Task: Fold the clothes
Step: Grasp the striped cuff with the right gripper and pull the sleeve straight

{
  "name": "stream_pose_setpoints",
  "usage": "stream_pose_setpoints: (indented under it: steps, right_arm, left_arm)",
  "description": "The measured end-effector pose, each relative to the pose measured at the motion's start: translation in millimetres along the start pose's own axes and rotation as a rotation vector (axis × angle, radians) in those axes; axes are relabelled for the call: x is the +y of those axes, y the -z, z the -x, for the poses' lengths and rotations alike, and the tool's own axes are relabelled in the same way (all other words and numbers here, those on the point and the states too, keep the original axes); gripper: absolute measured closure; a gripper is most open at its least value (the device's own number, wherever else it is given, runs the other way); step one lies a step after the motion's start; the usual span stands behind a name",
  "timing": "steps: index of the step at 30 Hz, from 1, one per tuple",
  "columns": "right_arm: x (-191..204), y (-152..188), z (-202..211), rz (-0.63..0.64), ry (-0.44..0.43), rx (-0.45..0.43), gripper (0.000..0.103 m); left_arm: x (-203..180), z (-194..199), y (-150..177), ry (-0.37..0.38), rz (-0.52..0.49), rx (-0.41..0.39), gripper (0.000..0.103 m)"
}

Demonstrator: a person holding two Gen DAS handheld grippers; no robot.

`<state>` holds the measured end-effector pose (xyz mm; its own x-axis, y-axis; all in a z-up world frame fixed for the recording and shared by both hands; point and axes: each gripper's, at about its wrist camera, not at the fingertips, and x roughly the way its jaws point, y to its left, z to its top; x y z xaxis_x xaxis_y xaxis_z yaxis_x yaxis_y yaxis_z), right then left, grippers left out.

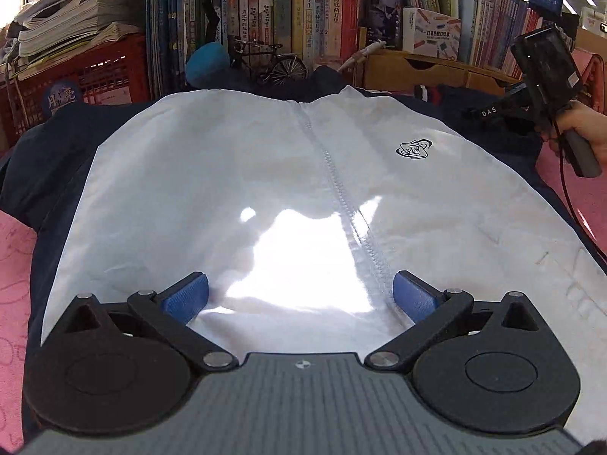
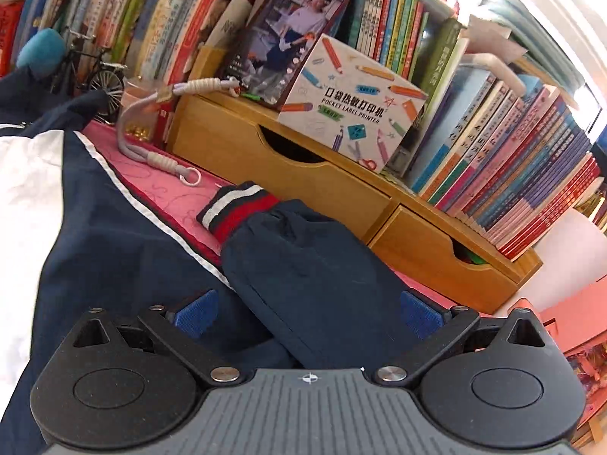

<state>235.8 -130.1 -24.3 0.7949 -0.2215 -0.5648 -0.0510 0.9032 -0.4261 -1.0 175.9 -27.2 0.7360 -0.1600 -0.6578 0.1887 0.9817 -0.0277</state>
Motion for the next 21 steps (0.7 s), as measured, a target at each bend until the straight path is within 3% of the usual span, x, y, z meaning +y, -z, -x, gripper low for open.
stream_pose_setpoints:
  steps: [1, 2, 3, 4, 5, 8, 13, 16, 21]
  right_arm:
    - [-4.2, -5.3, -12.3, -0.031, -0.015, 0.034, 0.008]
    - [-10.9, -8.2, -21.7, -0.079, -0.046, 0.059, 0.029]
    - [-19.8, -10.4, -24.1, -0.134, -0.069, 0.079, 0.041]
    - [-29.0, -12.4, -25.4, -0.19, -0.092, 0.099, 0.074]
    - [-38.8, -13.7, -21.7, -0.229, -0.074, 0.103, 0.088]
    - [-73.3, -7.7, 11.5, -0.26, 0.062, -0.004, 0.091]
    - [-156.9, 41.3, 102.3, -0.333, 0.295, -0.173, 0.091]
    - [-215.4, 87.7, 135.2, -0.382, 0.358, -0.144, 0.092]
    - [-277.5, 163.5, 144.4, -0.557, 0.33, -0.013, 0.091]
  left_arm:
    - [-0.1, -0.6, 0.0, 0.0, -0.001, -0.001, 0.0]
    - [-0.5, -1.2, -0.1, 0.0, -0.002, -0.002, 0.0]
    - [-0.8, -1.3, 0.3, -0.001, -0.003, -0.002, 0.0]
    - [-1.0, -1.7, 0.2, 0.0, -0.003, -0.002, 0.0]
    - [-1.2, -2.2, -0.1, 0.0, -0.003, -0.003, 0.0]
    - [-2.1, -4.7, -1.3, 0.0, -0.003, -0.002, 0.0]
    - [-1.8, -5.4, -0.7, 0.003, -0.003, -0.004, 0.0]
    - [-0.1, -5.3, -0.3, 0.013, -0.003, -0.005, 0.0]
    - [-1.7, -6.0, 0.8, 0.029, -0.025, -0.005, 0.0]
